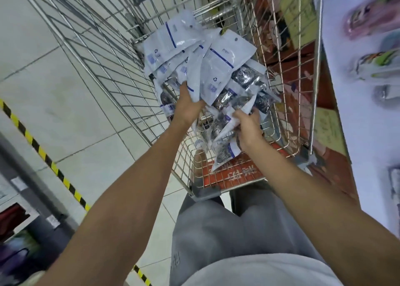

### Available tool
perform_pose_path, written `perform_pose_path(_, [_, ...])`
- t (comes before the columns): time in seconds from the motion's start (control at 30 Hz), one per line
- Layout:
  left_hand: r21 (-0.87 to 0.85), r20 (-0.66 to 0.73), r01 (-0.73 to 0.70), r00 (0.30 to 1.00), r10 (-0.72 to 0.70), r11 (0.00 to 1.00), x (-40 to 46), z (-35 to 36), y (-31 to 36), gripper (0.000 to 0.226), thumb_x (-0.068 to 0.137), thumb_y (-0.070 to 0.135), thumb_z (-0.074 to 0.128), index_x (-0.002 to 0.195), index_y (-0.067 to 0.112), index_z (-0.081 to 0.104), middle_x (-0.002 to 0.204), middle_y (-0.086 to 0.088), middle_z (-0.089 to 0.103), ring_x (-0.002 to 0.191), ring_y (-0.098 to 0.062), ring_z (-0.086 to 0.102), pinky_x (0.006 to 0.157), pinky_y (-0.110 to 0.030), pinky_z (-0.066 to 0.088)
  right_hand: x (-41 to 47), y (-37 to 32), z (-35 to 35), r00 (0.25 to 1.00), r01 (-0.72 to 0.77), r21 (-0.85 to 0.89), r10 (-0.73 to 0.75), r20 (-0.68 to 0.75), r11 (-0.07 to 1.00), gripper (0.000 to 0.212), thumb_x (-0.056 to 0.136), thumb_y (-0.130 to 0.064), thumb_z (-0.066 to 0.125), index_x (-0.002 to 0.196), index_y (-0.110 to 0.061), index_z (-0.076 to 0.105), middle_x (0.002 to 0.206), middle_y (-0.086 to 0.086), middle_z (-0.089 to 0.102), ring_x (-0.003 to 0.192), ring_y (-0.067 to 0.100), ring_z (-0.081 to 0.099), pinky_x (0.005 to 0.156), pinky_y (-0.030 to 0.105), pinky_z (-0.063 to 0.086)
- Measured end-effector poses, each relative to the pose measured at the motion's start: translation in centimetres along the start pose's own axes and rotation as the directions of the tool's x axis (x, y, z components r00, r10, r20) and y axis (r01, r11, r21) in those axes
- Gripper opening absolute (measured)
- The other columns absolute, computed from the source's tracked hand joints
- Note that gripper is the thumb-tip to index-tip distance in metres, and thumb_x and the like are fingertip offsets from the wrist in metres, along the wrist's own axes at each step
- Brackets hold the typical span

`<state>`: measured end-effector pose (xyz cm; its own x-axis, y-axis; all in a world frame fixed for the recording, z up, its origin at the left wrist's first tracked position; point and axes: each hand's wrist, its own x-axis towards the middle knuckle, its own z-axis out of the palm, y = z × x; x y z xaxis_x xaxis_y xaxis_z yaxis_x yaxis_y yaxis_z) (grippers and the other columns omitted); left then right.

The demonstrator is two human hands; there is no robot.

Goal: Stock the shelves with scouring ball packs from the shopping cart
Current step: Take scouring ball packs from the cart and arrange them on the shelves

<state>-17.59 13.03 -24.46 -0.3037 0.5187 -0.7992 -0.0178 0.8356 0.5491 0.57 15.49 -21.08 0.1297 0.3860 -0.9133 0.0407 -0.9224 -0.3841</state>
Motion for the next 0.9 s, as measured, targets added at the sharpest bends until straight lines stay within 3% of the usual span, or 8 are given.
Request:
perform_pose_path(0.1, [-0.122,0.06,0.09,0.995,-0.084,0.988,-3.4,-1.8,1.2,0.063,0.094,0.002,0.064,0.148,0.024,0.04,0.098,0.008,0.074,0.078,-0.004,0.072,0.057,-0.02,0.057,-2.9,-2.2,-2.0,0.967,-0.116,0.295,0.04,0.251,0.948,0.034,0.093,0.004,0.05,0.126,0.0,0.046,0.116,0.018,0.061,0.098,0.031,0.061,0.093,0.047,0.056])
perform_pose_path(0.2, [-0.217,0.159,0.152,0.98,-0.118,0.964,-8.0,-3.8,3.3,0.067,0.085,-0.01,0.054,0.149,0.006,0.045,0.123,-0.012,0.07,0.11,-0.02,0.071,0.092,-0.04,0.061,-6.3,-4.4,-4.1,0.911,-0.179,0.309,0.038,0.412,0.934,0.024,0.087,-0.008,0.059,0.11,-0.006,0.055,0.104,0.01,0.063,0.095,0.029,0.059,0.088,0.044,0.055])
perform_pose_path(0.33, [-0.36,0.234,0.197,0.965,-0.116,0.912,-14.5,-5.7,5.5,0.049,0.089,-0.008,0.055,0.137,0.001,0.049,0.12,-0.024,0.064,0.108,-0.039,0.063,0.104,-0.063,0.048,-10.6,-6.5,-6.6,0.89,-0.091,0.184,-0.004,0.456,0.979,0.088,0.069,-0.033,0.09,0.144,-0.006,0.053,0.133,0.018,0.064,0.124,0.038,0.061,0.107,0.057,0.049])
perform_pose_path(0.5, [-0.39,0.269,0.073,0.962,0.037,0.918,-21.8,-6.2,8.5,0.036,0.089,-0.001,0.073,0.123,0.009,0.067,0.11,-0.014,0.078,0.104,-0.032,0.072,0.09,-0.049,0.06,-16.0,-8.2,-8.9,0.924,0.123,-0.024,-0.106,0.367,0.992,0.122,0.061,-0.035,0.095,0.162,-0.014,0.03,0.156,0.015,0.048,0.141,0.037,0.048,0.113,0.059,0.044])
perform_pose_path(0.6, [-0.379,0.263,0.052,0.963,0.053,0.924,-24.9,-6.1,9.2,0.045,0.087,-0.001,0.075,0.13,0.003,0.065,0.127,-0.026,0.07,0.123,-0.045,0.063,0.108,-0.064,0.048,-19.1,-8.2,-11.0,0.926,0.174,-0.06,-0.142,0.35,0.983,0.092,0.076,-0.024,0.089,0.155,-0.013,0.043,0.145,0.014,0.061,0.134,0.036,0.056,0.112,0.06,0.045])
perform_pose_path(0.7, [-0.373,0.321,0.096,0.947,0.031,0.923,-27.4,-6.1,9.7,0.059,0.08,0.005,0.079,0.135,-0.004,0.061,0.134,-0.032,0.064,0.118,-0.045,0.064,0.108,-0.066,0.046,-22.7,-7.2,-13.2,0.916,0.313,-0.161,-0.253,0.313,0.936,0.048,0.084,-0.02,0.084,0.127,-0.016,0.064,0.108,-0.007,0.079,0.105,0.014,0.073,0.1,0.042,0.055])
perform_pose_path(0.83, [-0.348,0.42,0.116,0.907,0.045,0.93,-29.7,-6.2,9.4,0.046,0.085,0.009,0.078,0.126,-0.008,0.068,0.12,-0.031,0.066,0.103,-0.041,0.064,0.095,-0.057,0.055,-26.3,-3.3,-16.8,0.919,0.341,0.048,-0.344,0.191,0.939,0.047,0.079,-0.021,0.086,0.122,-0.011,0.069,0.097,0.0,0.081,0.082,0.014,0.077,0.067,0.026,0.06])
perform_pose_path(0.9, [-0.307,0.458,0.073,0.885,0.08,0.949,-30.7,-6.0,9.3,0.033,0.084,0.012,0.08,0.114,-0.002,0.076,0.117,-0.028,0.071,0.099,-0.042,0.069,0.085,-0.053,0.061,-27.6,-0.7,-19.0,0.93,0.311,0.201,-0.341,0.136,0.929,0.045,0.074,-0.026,0.088,0.116,-0.015,0.076,0.104,0.012,0.08,0.087,0.027,0.078,0.069,0.035,0.062])
